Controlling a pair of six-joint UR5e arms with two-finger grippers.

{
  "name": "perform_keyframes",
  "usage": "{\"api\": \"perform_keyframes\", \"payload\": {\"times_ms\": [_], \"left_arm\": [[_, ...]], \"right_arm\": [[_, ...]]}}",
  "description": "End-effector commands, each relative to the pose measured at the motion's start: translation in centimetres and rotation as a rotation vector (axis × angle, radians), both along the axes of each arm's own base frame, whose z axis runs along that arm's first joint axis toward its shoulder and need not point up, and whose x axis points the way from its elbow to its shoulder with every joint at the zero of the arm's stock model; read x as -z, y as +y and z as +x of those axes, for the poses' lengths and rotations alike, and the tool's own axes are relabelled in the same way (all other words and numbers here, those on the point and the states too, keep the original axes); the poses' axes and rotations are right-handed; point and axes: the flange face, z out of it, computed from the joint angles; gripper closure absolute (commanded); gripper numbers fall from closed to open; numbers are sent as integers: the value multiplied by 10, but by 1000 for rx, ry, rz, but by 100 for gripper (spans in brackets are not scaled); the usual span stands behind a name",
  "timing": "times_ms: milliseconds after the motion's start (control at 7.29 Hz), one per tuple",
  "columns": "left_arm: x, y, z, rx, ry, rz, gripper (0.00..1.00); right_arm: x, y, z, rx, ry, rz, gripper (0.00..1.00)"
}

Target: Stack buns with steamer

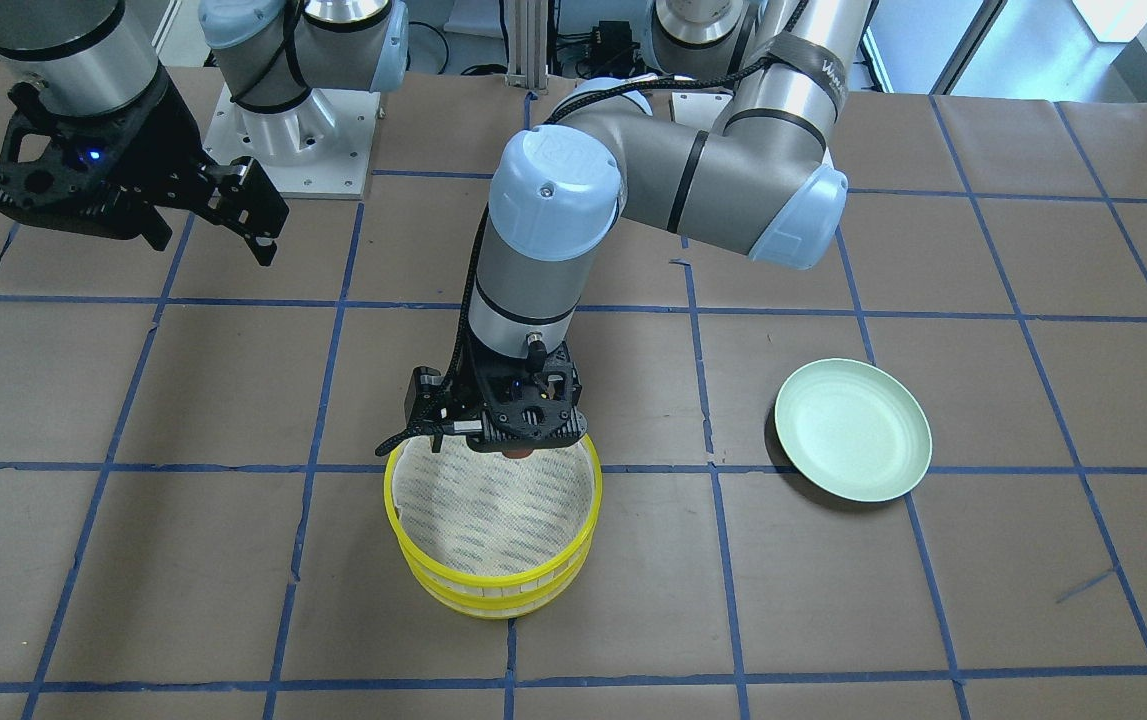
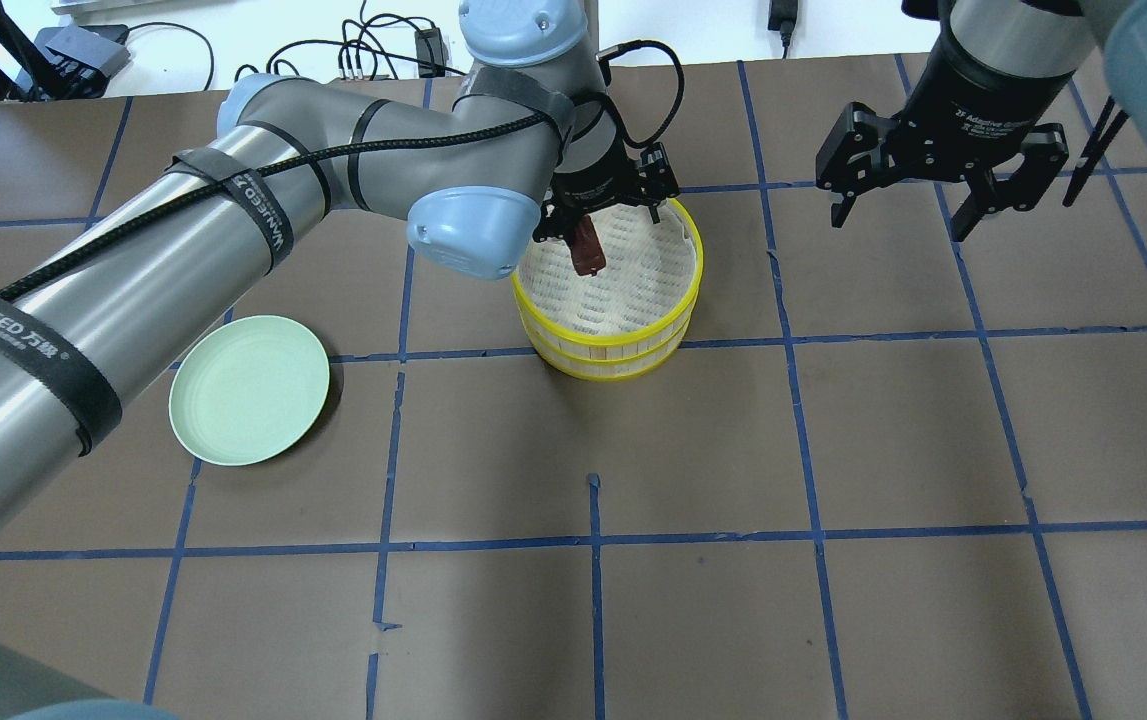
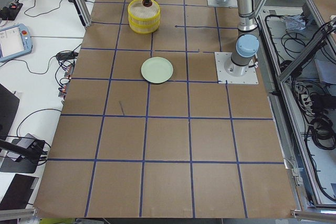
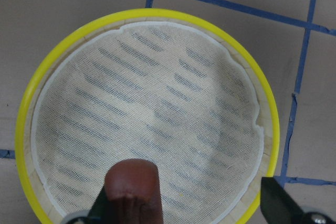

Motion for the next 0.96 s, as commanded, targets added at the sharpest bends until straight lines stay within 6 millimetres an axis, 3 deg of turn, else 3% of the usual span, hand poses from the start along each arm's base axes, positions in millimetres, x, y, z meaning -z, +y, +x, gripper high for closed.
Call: {"api": "perform_keyframes", "payload": {"times_ms": [0, 274, 411, 548, 685, 823], "left_arm": [[-3, 0, 0, 2, 3, -6, 4], [-18, 1, 2, 29, 0, -32, 3], [-39, 1, 29, 44, -24, -21, 2], [-73, -2, 88, -31, -36, 21, 2], [-106, 9, 133, 58, -62, 36, 1], [-123, 24, 178, 113, -98, 84, 1]], "right_arm": [[-2, 0, 0, 0, 0, -4, 0], [-2, 1, 1, -9, 1, -6, 0], [-4, 1, 1, -17, 7, -9, 0], [-7, 3, 1, -25, 42, -10, 0], [-3, 3, 17, -59, 47, -6, 0], [0, 7, 33, -80, 48, -4, 0]]}}
